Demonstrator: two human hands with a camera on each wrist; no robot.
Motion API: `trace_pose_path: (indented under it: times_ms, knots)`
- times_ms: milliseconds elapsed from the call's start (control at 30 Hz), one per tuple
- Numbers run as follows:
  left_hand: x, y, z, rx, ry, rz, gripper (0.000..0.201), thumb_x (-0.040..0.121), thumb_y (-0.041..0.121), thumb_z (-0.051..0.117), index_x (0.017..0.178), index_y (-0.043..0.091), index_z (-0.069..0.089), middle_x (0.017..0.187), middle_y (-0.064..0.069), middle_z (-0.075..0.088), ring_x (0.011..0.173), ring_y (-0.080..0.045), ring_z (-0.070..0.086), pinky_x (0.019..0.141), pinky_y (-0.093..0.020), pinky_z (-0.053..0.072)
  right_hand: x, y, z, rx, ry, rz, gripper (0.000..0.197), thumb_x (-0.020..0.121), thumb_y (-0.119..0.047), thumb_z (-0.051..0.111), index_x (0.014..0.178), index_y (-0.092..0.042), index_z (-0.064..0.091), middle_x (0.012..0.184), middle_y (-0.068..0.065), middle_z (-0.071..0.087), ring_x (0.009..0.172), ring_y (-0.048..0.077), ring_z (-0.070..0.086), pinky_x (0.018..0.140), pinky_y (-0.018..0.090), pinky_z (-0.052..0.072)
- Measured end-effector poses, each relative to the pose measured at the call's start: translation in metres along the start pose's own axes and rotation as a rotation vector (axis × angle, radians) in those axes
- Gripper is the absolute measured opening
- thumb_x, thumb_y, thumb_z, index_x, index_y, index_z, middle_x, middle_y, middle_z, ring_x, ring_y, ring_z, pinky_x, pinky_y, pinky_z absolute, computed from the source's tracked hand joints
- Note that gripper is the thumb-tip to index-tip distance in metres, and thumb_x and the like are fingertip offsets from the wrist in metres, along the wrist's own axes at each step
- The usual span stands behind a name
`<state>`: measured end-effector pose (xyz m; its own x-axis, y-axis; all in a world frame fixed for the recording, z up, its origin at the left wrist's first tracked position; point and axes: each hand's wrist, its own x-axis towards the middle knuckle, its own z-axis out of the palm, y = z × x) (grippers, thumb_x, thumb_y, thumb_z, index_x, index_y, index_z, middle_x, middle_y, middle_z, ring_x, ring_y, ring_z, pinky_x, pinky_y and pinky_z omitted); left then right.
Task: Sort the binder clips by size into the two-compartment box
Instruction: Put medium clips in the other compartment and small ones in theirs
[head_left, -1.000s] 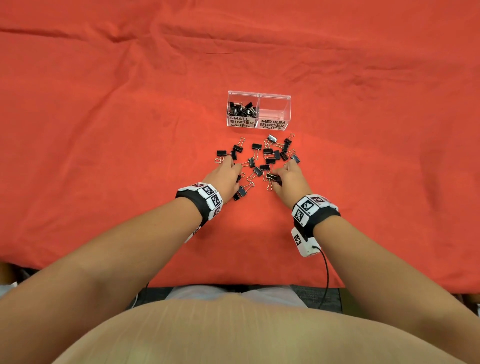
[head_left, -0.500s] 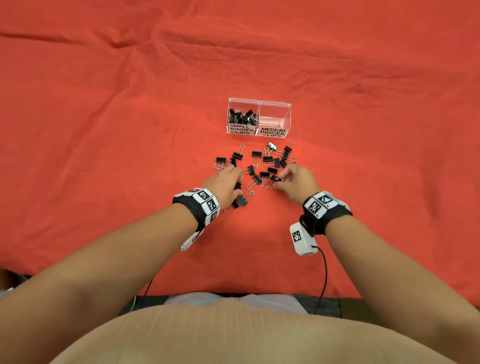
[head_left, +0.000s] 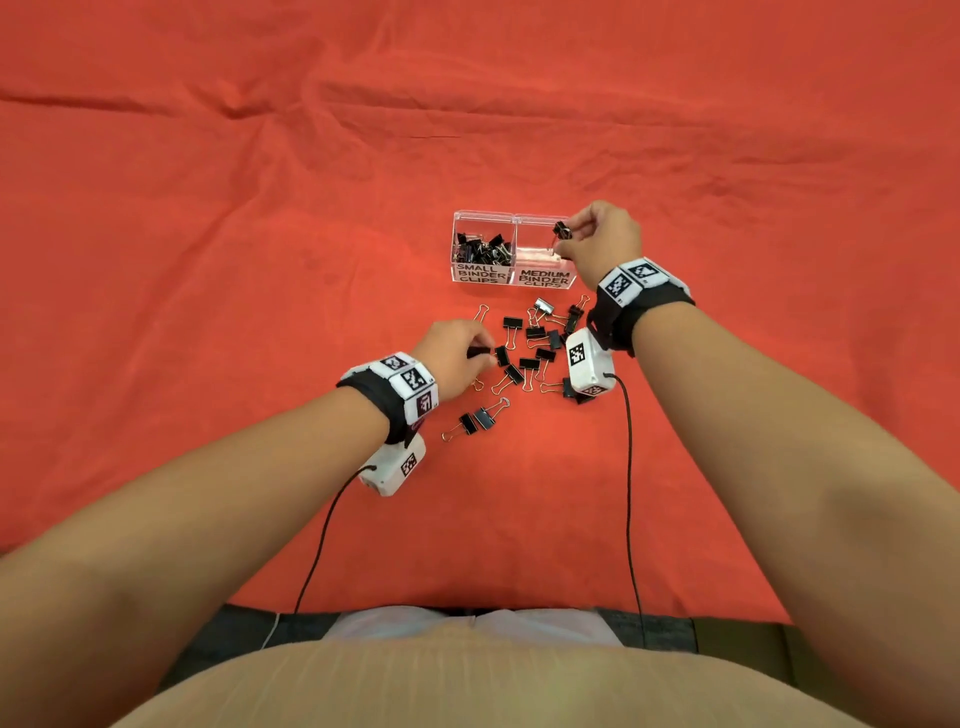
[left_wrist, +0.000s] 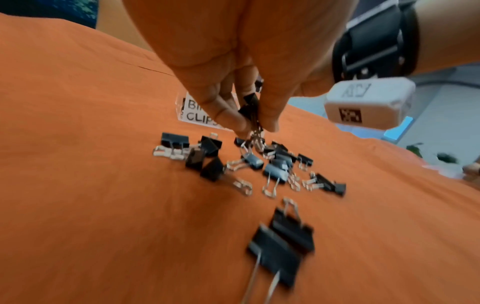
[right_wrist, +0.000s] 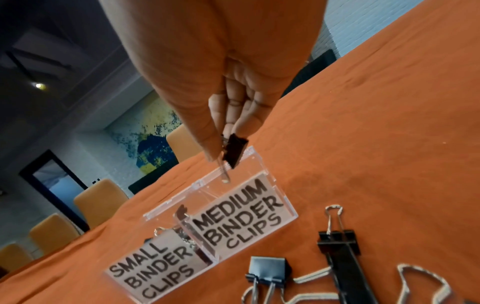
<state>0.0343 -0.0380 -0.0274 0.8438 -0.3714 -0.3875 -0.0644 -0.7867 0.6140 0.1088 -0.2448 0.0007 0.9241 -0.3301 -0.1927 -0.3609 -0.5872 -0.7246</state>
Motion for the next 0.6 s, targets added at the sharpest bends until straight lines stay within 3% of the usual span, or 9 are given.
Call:
trace_pose_path:
  times_ms: [100, 167, 233, 400, 500, 600]
  knots:
    - [0.017, 0.018, -0.016, -0.084, 0.073, -0.002, 0.018, 0.089, 0.024, 0.063, 0.106, 0.02, 0.061, 0.103, 0.006, 0.062, 0.086, -0.012, 0.061, 0.078, -0.024, 0.052, -0.001, 0.005, 0.0, 0.028, -0.01, 0.002, 0.022, 0.076, -0.012, 0.074, 0.095, -0.014, 0.061, 0.084, -0.001, 0.065, 0.073, 0.011, 0.06, 0.062, 0.018, 0.05]
    - [0.033, 0.032, -0.025, -0.127, 0.103, 0.006, 0.021, 0.09, 0.025, 0.06, 0.111, 0.023, 0.06, 0.103, 0.008, 0.06, 0.072, -0.011, 0.062, 0.06, -0.021, 0.055, -0.007, 0.012, -0.005, 0.068, 0.028, 0.011, 0.019, 0.079, -0.012, 0.071, 0.096, -0.014, 0.062, 0.082, -0.003, 0.062, 0.072, 0.009, 0.059, 0.063, 0.018, 0.049]
    - [0.05, 0.046, -0.031, -0.166, 0.131, 0.015, 0.022, 0.091, 0.024, 0.059, 0.113, 0.023, 0.06, 0.098, 0.007, 0.06, 0.06, -0.007, 0.056, 0.045, -0.013, 0.045, -0.018, 0.025, -0.012, 0.085, 0.064, 0.029, 0.014, 0.081, -0.01, 0.066, 0.094, -0.014, 0.063, 0.08, -0.004, 0.061, 0.071, 0.01, 0.058, 0.065, 0.021, 0.051]
    - [0.088, 0.075, -0.039, -0.236, 0.231, 0.027, 0.015, 0.09, 0.02, 0.061, 0.105, 0.019, 0.062, 0.102, -0.001, 0.065, 0.075, -0.015, 0.061, 0.053, -0.018, 0.045, -0.063, 0.075, -0.014, -0.079, -0.057, 0.076, 0.009, 0.082, -0.008, 0.062, 0.085, -0.017, 0.065, 0.081, -0.001, 0.062, 0.075, 0.013, 0.057, 0.074, 0.026, 0.05]
    - [0.1, 0.081, -0.036, -0.149, 0.243, 0.035, 0.022, 0.09, 0.019, 0.06, 0.112, 0.021, 0.062, 0.109, -0.005, 0.066, 0.078, -0.017, 0.059, 0.061, -0.026, 0.049, -0.089, 0.098, -0.011, -0.177, -0.156, 0.045, 0.013, 0.079, -0.009, 0.065, 0.09, -0.016, 0.066, 0.086, 0.001, 0.058, 0.082, 0.015, 0.053, 0.082, 0.029, 0.047]
    - [0.099, 0.078, -0.032, -0.045, 0.187, 0.052, 0.034, 0.092, 0.02, 0.058, 0.125, 0.025, 0.056, 0.124, -0.004, 0.06, 0.091, -0.021, 0.063, 0.071, -0.026, 0.051, -0.109, 0.109, -0.006, -0.234, -0.239, -0.072, 0.021, 0.078, -0.01, 0.064, 0.098, -0.017, 0.066, 0.095, 0.004, 0.048, 0.093, 0.016, 0.045, 0.082, 0.025, 0.038]
